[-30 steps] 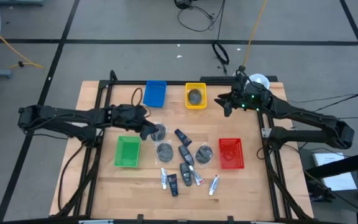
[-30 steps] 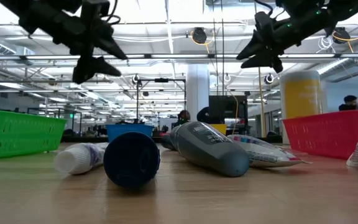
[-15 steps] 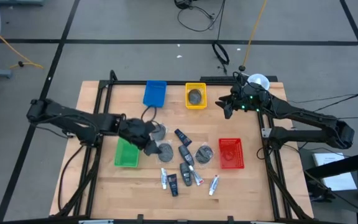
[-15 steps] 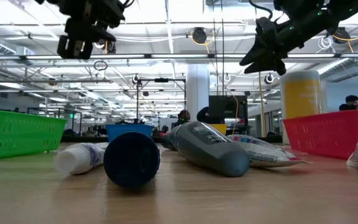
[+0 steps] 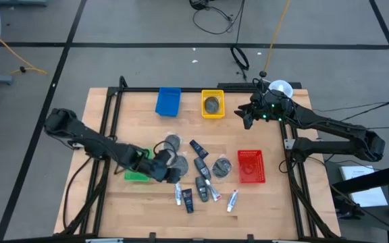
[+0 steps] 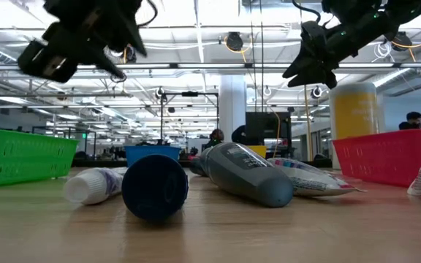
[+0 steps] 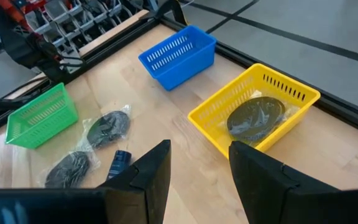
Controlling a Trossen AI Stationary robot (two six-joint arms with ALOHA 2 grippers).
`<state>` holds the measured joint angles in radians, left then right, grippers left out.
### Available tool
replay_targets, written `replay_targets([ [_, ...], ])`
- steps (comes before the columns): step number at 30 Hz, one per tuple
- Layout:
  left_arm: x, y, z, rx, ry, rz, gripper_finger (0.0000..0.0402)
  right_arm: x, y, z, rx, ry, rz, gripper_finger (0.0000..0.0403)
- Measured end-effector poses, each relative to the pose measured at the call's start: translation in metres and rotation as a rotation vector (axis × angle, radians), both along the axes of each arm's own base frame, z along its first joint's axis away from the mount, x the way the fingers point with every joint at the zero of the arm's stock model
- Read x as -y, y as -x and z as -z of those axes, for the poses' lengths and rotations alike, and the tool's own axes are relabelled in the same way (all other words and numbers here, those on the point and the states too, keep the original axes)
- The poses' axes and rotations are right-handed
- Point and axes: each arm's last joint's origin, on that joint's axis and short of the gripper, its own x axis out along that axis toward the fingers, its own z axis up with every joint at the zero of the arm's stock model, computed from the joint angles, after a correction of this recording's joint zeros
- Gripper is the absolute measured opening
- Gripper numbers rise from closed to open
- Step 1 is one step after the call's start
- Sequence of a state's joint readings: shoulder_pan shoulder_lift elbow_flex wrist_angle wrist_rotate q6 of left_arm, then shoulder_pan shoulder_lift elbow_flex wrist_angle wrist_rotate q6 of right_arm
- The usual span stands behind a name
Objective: Pick & Place Travel size toiletries
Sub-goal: Put the white toothpaste into the green bin
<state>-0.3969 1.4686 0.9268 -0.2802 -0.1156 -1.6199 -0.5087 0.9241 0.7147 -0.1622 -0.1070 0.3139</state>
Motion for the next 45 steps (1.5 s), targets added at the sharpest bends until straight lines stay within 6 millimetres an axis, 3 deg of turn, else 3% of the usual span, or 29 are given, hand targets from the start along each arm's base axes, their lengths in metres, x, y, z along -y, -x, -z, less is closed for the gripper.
replay_targets([
  [8, 0.02, -0.008, 0.037, -0.115, 0.067, -0.145, 0.0147, 0.0, 0.001, 0.001, -0.011, -0.013, 0.001, 0.0151],
  [20, 0.038, -0.012, 0.067, -0.19, 0.133, -0.214, 0.0147, -0.001, 0.002, 0.004, -0.036, -0.027, 0.001, 0.015],
  [33, 0.039, -0.021, 0.094, -0.234, 0.131, -0.233, 0.0147, -0.001, 0.002, 0.004, -0.034, -0.025, 0.003, 0.0147],
  [45, 0.025, -0.011, 0.105, -0.431, 0.04, -0.137, 0.013, -0.001, 0.002, 0.004, -0.034, -0.025, 0.004, 0.0146],
])
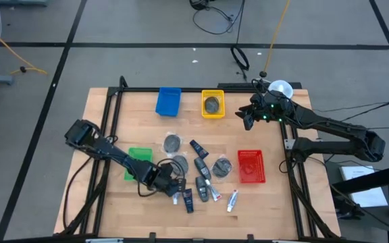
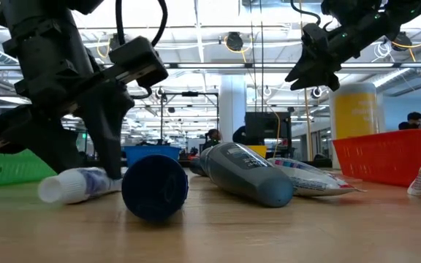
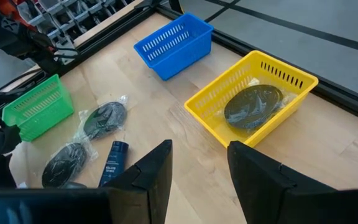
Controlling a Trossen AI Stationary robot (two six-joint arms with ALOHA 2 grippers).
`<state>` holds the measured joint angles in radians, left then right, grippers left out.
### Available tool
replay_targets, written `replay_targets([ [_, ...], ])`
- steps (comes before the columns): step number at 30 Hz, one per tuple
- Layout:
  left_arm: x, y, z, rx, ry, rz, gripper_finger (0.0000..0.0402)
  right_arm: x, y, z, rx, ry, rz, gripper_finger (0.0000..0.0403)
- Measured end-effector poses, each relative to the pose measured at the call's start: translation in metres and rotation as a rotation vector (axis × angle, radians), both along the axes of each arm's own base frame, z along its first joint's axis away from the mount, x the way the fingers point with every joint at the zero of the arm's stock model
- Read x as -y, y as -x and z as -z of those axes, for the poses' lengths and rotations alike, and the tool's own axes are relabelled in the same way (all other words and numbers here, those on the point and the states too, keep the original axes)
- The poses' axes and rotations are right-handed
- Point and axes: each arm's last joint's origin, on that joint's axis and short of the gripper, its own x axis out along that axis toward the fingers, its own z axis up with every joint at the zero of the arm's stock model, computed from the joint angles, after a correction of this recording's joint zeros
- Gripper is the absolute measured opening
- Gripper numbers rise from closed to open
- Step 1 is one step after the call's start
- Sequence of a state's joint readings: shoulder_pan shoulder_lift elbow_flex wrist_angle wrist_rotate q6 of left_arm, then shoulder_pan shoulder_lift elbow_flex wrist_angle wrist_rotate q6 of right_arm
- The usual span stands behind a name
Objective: Pick & Place Travel size toiletries
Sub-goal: Put the white toothpaste into the green bin
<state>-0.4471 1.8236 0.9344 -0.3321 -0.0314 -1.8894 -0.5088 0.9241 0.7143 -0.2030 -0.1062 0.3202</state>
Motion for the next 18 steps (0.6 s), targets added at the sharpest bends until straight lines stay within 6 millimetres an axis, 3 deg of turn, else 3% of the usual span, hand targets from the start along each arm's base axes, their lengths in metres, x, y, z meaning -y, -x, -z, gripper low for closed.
replay_targets([
  [10, -0.006, -0.001, 0.0, 0.006, -0.047, 0.142, 0.0012, 0.0, 0.0, 0.0, 0.0, 0.0, 0.0, 0.0146],
  [18, -0.007, -0.006, -0.021, 0.182, -0.08, 0.121, 0.0007, 0.0, 0.0, 0.0, 0.0, 0.0, 0.0, 0.0146],
])
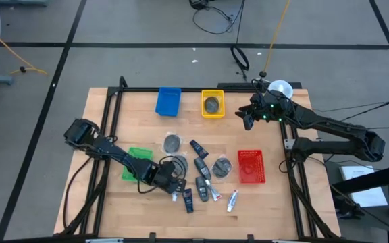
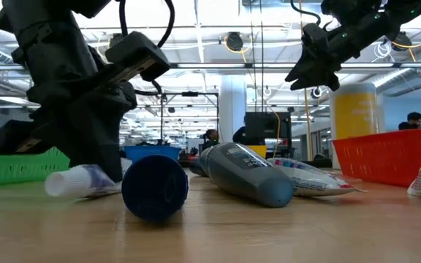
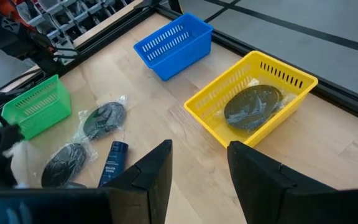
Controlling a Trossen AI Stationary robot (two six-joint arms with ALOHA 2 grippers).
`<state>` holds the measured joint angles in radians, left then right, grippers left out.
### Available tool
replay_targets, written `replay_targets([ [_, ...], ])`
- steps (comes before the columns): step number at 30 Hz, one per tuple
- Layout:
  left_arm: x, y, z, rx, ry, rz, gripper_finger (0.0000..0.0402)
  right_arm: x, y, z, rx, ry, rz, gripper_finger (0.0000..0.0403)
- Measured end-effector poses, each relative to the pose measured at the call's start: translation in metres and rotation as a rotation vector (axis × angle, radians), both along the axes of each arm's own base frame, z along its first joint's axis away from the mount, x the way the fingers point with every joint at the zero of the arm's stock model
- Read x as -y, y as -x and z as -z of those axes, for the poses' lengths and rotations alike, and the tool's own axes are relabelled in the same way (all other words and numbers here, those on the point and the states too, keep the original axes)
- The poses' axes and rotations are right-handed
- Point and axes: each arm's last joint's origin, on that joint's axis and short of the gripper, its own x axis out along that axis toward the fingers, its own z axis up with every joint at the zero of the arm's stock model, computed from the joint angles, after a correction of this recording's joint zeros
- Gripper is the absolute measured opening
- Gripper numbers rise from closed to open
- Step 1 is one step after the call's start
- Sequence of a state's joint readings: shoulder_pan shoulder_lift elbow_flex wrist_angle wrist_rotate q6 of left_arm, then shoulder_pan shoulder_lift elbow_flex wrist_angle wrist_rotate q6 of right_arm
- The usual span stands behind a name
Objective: Pick & Place Travel size toiletries
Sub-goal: Put the white toothpaste into the green bin
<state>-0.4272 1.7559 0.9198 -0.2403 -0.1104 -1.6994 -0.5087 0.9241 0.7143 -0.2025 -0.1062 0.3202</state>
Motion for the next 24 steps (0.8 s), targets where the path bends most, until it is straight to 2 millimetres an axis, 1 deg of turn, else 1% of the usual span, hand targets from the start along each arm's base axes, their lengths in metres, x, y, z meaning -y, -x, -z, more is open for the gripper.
replay_targets([
  [2, -0.003, 0.003, -0.013, 0.042, -0.03, -0.007, 0.0003, 0.0, 0.0, 0.0, 0.0, 0.0, 0.0, 0.0146],
  [4, -0.005, 0.004, -0.031, 0.111, -0.038, -0.023, 0.0005, 0.0, 0.0, 0.0, 0.0, 0.0, 0.0, 0.0146],
  [6, -0.009, 0.01, -0.048, 0.16, -0.067, -0.03, 0.0006, 0.0, 0.0, 0.0, 0.0, 0.0, 0.0, 0.0146],
  [8, -0.013, 0.017, -0.064, 0.202, -0.101, -0.039, 0.0003, 0.0, 0.0, 0.0, -0.001, 0.0, 0.0, 0.0146],
  [12, -0.025, 0.038, -0.094, 0.24, -0.182, -0.062, 0.0005, 0.0, 0.0, 0.0, 0.0, -0.001, -0.002, 0.0146],
  [18, -0.043, 0.074, -0.118, 0.177, -0.246, -0.063, 0.0003, -0.001, 0.0, 0.0, 0.006, -0.017, 0.003, 0.0146],
  [24, -0.055, 0.106, -0.125, 0.014, -0.227, -0.045, 0.0006, -0.007, -0.004, 0.0, 0.012, -0.029, -0.027, 0.0146],
])
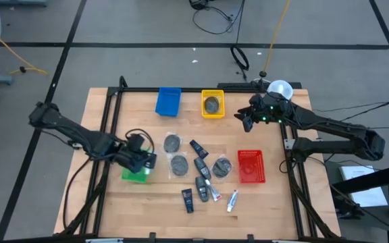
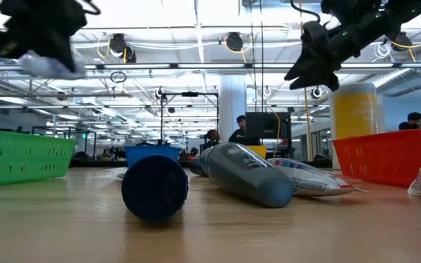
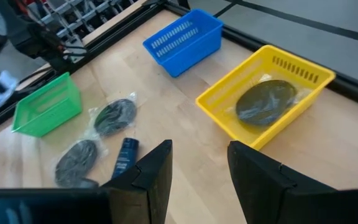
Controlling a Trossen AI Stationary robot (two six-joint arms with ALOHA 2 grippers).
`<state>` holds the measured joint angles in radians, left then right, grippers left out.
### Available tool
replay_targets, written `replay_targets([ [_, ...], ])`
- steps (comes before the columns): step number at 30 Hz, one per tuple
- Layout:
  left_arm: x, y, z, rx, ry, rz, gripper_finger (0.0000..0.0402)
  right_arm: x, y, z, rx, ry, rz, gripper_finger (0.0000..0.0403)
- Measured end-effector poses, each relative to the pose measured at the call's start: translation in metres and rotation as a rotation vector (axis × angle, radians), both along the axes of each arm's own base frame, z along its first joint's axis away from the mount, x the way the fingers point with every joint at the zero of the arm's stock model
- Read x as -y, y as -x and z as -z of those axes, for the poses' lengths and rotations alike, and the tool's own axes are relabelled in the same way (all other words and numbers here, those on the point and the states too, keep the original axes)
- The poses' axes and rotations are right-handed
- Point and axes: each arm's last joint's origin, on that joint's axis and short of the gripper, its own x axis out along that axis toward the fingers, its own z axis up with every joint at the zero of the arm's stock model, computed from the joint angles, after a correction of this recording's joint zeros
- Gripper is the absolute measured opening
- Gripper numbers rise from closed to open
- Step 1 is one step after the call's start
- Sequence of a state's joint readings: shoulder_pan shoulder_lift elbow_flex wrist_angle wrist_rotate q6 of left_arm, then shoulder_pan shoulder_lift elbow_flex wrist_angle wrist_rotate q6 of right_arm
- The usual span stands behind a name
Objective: Pick & Place Travel size toiletries
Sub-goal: Put the white toothpaste into the green bin
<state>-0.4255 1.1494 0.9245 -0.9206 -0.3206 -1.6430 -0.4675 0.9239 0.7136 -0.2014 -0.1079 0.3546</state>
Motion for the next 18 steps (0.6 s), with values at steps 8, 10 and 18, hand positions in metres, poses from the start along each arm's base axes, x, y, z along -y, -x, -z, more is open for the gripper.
replay_targets([
  [8, -0.006, 0.022, 0.005, -0.243, 0.054, 0.021, 0.0007, -0.016, -0.007, 0.0, 0.015, -0.051, -0.056, 0.0146],
  [10, -0.007, 0.025, 0.005, -0.272, 0.039, 0.019, 0.0007, -0.021, -0.009, 0.0, 0.018, -0.068, -0.077, 0.0146],
  [18, -0.008, 0.024, 0.024, -0.256, 0.017, -0.005, 0.0008, -0.043, -0.016, 0.001, 0.004, -0.041, -0.121, 0.0134],
])
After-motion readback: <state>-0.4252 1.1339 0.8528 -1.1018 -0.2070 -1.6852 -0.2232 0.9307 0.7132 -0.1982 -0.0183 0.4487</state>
